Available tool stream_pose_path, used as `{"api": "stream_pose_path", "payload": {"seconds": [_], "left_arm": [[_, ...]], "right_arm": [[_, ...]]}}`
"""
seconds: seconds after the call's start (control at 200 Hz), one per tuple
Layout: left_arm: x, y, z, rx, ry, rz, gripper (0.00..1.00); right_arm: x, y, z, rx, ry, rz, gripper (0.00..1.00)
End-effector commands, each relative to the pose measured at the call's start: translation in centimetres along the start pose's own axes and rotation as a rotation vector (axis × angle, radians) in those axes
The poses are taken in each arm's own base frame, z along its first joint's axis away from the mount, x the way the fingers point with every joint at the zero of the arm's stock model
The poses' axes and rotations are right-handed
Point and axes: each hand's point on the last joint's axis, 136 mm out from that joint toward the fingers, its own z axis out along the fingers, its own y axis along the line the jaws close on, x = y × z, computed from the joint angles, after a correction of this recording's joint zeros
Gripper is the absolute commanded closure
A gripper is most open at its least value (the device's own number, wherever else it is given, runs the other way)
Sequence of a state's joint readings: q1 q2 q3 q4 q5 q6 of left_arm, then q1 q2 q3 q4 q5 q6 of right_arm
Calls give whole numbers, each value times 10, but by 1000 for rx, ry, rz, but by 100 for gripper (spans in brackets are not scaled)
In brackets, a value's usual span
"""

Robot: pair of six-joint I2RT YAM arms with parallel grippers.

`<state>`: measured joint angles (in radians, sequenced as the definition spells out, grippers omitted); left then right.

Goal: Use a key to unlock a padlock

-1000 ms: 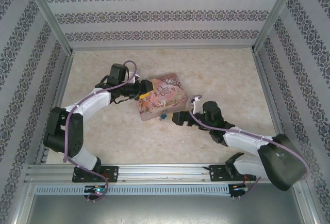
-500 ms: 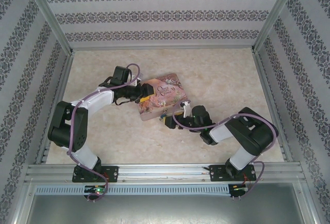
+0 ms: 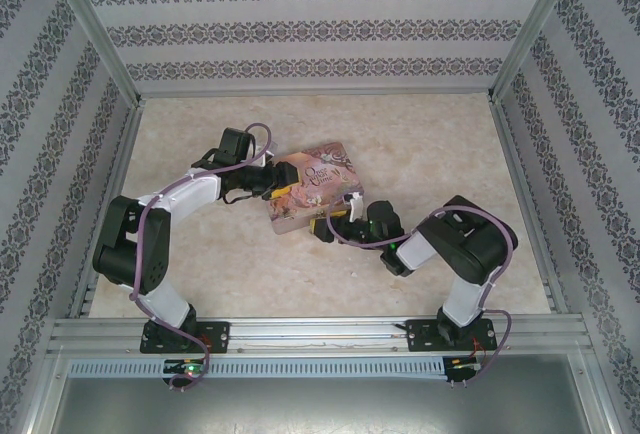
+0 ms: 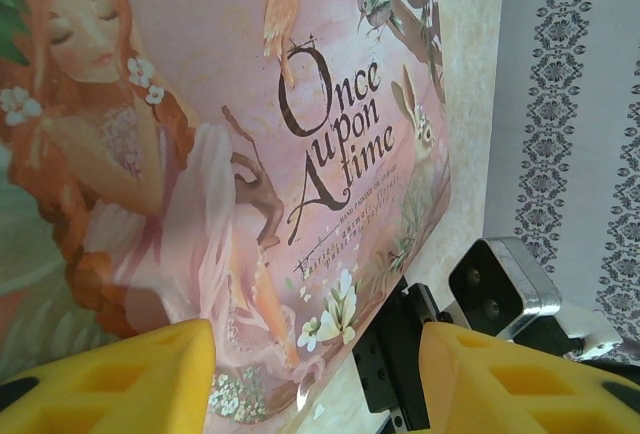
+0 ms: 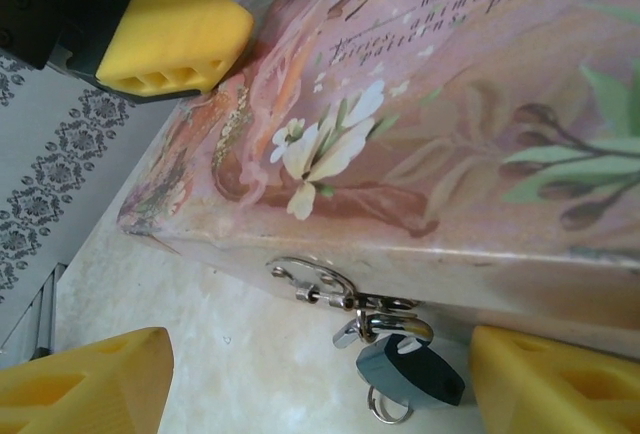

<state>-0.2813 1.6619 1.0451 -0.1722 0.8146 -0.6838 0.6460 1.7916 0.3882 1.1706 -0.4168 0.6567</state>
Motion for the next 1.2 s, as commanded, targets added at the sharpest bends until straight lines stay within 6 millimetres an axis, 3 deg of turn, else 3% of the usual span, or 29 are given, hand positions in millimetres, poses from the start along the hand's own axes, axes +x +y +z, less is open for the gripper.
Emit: {"api": "stream_pose_path", "payload": {"seconds": [0.0, 0.715, 1.194], "left_arm": [[11, 15, 5, -50, 30, -19, 43], [14, 17, 5, -44, 30, -30, 43], [19, 21, 6, -45, 30, -43, 43]], "right_arm": [[-8, 14, 8, -70, -15, -31, 23], [3, 26, 9, -153, 44, -67, 40], [-1, 15, 13, -100, 20, -52, 65]]}}
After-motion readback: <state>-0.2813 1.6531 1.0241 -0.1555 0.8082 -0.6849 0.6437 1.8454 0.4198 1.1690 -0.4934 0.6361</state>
